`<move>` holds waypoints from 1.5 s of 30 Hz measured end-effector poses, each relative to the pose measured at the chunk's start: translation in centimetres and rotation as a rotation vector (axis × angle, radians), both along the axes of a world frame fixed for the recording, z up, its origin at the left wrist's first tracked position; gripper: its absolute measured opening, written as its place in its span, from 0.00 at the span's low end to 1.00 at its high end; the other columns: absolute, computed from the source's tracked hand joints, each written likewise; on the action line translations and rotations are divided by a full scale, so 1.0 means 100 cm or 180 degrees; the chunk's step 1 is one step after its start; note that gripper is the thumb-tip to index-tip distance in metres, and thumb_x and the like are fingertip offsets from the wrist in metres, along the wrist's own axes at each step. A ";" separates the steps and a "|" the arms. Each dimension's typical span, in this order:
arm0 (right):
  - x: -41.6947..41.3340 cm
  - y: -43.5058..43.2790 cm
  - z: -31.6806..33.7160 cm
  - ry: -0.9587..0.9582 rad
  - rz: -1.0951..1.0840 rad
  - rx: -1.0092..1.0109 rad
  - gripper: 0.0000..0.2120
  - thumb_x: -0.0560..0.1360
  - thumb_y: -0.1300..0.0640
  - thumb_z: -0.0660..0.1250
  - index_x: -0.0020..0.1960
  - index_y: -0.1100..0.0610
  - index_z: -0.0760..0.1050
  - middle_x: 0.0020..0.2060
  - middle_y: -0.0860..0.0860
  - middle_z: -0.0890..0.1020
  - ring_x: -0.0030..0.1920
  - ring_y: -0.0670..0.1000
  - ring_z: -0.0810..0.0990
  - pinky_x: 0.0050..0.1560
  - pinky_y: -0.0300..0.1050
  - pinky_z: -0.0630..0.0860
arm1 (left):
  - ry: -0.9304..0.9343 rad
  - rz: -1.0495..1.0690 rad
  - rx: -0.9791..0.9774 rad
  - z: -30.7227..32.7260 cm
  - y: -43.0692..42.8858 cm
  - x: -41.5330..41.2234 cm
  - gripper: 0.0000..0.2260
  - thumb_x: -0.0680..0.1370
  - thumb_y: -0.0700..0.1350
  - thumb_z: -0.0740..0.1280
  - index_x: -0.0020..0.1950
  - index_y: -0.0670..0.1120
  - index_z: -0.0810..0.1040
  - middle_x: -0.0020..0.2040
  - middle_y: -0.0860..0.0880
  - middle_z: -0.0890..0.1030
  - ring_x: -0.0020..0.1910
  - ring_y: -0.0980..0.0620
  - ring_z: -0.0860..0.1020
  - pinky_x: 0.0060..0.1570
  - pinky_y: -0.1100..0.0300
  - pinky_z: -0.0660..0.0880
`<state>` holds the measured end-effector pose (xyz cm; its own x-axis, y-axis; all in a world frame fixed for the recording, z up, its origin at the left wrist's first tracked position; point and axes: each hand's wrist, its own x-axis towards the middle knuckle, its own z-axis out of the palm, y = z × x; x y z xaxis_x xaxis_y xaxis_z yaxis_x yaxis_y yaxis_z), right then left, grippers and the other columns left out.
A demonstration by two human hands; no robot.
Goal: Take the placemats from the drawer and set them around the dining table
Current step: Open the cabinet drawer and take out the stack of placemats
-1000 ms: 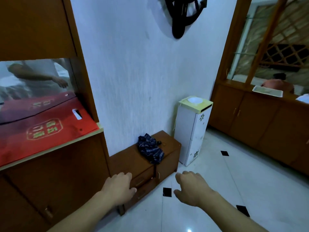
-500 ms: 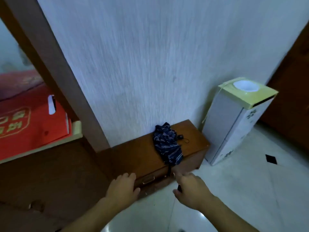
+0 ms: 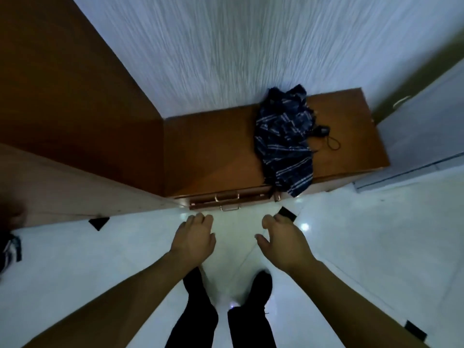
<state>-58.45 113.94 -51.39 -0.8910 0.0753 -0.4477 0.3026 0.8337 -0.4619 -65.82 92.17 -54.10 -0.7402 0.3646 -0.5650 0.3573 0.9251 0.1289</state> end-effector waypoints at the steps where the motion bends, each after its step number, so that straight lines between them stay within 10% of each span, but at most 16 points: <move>1: -0.005 -0.002 -0.022 -0.0025 0.0029 -0.0014 0.15 0.77 0.47 0.64 0.56 0.56 0.73 0.49 0.54 0.78 0.48 0.54 0.76 0.47 0.48 0.77 | 0.0006 -0.0018 0.0012 -0.024 0.001 -0.004 0.19 0.79 0.50 0.61 0.68 0.45 0.71 0.63 0.43 0.76 0.60 0.44 0.73 0.56 0.52 0.72; 12: -0.076 -0.049 -0.190 0.0065 0.0511 0.0144 0.17 0.77 0.55 0.64 0.64 0.59 0.72 0.58 0.57 0.77 0.58 0.58 0.74 0.53 0.51 0.74 | 0.0293 0.0018 -0.0100 -0.182 0.000 -0.050 0.26 0.75 0.46 0.67 0.72 0.45 0.66 0.68 0.43 0.74 0.66 0.43 0.71 0.64 0.50 0.72; 28: -0.117 -0.065 -0.266 0.0050 0.1075 0.0429 0.30 0.74 0.54 0.69 0.72 0.58 0.65 0.69 0.56 0.71 0.68 0.58 0.70 0.68 0.52 0.67 | 0.0572 -0.0648 0.0106 -0.241 0.012 -0.065 0.25 0.67 0.43 0.71 0.63 0.43 0.74 0.57 0.43 0.79 0.56 0.43 0.75 0.56 0.47 0.73; 42: 0.000 -0.096 -0.260 -0.0285 0.0826 0.0533 0.30 0.59 0.62 0.74 0.61 0.61 0.76 0.52 0.58 0.82 0.50 0.60 0.81 0.38 0.49 0.77 | 0.0089 -0.0677 0.0348 -0.221 -0.011 0.044 0.27 0.67 0.44 0.56 0.65 0.39 0.75 0.60 0.42 0.79 0.60 0.41 0.76 0.58 0.45 0.73; 45: 0.033 -0.101 -0.257 -0.0525 0.1003 0.0520 0.29 0.56 0.62 0.76 0.57 0.60 0.79 0.47 0.57 0.83 0.45 0.60 0.83 0.37 0.50 0.78 | -0.0016 -0.0681 0.0275 -0.213 -0.017 0.079 0.27 0.64 0.45 0.66 0.63 0.40 0.78 0.58 0.44 0.82 0.59 0.43 0.78 0.63 0.43 0.72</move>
